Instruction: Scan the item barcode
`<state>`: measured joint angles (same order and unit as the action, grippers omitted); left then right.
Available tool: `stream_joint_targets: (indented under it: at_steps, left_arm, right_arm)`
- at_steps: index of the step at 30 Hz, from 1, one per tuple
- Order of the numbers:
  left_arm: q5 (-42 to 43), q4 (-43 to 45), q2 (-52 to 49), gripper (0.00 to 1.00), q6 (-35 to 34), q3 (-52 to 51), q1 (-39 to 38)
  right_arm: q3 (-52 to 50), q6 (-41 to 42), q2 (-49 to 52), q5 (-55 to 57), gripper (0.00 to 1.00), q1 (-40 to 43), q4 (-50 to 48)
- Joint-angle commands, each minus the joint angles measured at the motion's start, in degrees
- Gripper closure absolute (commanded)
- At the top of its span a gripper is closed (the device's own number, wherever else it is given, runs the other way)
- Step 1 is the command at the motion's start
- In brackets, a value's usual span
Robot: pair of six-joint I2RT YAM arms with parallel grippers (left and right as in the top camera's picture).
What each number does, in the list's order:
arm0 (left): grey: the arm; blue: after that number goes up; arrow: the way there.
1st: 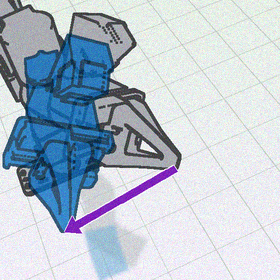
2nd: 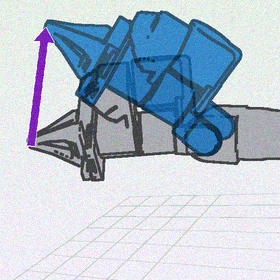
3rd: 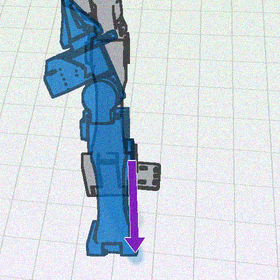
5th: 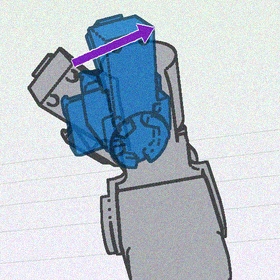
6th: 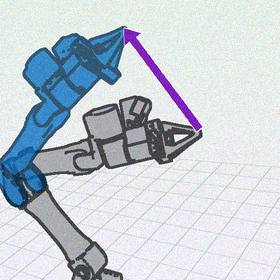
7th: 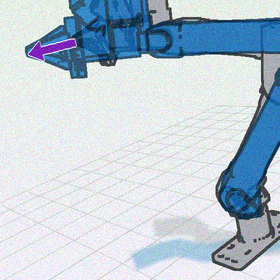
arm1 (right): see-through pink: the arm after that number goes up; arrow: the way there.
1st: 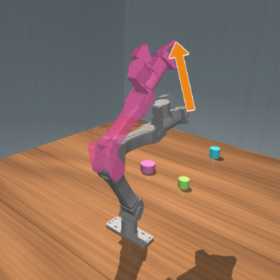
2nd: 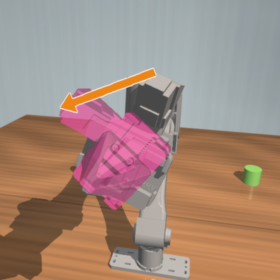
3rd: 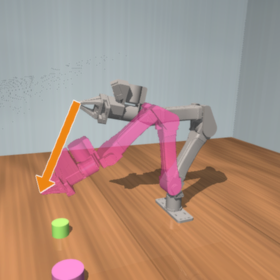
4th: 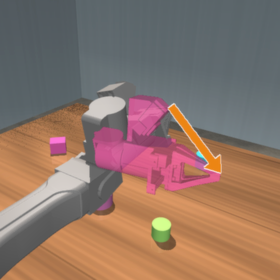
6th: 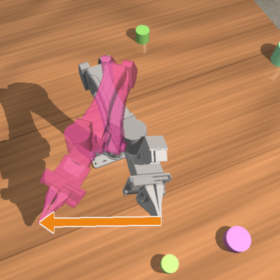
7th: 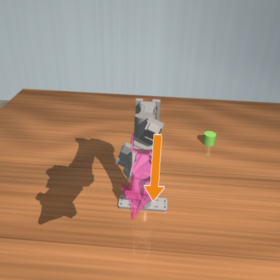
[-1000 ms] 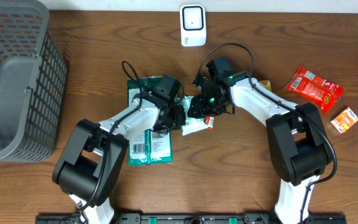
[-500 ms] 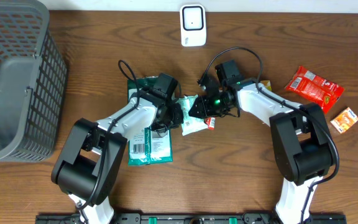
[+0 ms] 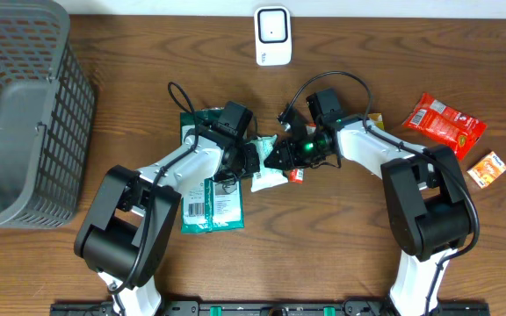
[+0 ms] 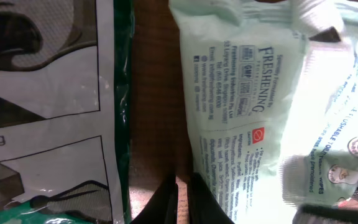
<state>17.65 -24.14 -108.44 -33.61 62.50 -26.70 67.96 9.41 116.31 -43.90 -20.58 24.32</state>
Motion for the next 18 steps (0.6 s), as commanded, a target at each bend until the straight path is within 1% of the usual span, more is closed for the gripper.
stream_joint_targets:
  at_steps: [1, 7, 11, 14, 17, 18]
  left_arm:
    - [-2.73, 0.28, -3.56, 0.89, 0.52, -0.57, -0.13]
    - [-2.93, 0.28, -3.56, 0.89, 0.55, -0.57, -0.13]
    - [-3.56, 0.28, -3.56, 0.89, 0.55, -0.57, -0.13]
    - [-3.56, 0.26, -3.56, 0.89, 0.52, -0.57, -0.13]
    - [-3.56, 0.26, -3.56, 0.9, 0.52, -0.57, -0.17]
    - [-3.56, 0.26, -3.56, 0.9, 0.52, -0.57, -0.17]
  right_arm:
    - [-1.22, -0.85, -0.9, -4.59, 0.73, -1.05, -1.95]
    - [-1.36, -0.85, -0.9, -4.59, 0.74, -2.08, -2.23]
    - [-1.36, -0.83, -0.9, -4.52, 0.82, -2.62, -2.16]
    - [-1.36, -0.87, -0.9, -4.0, 0.91, -2.62, -2.03]
    - [-1.36, -0.87, -0.9, -2.01, 0.91, -2.62, -1.57]
    - [-1.36, -0.9, -0.9, -2.01, 0.93, -2.62, -1.6]
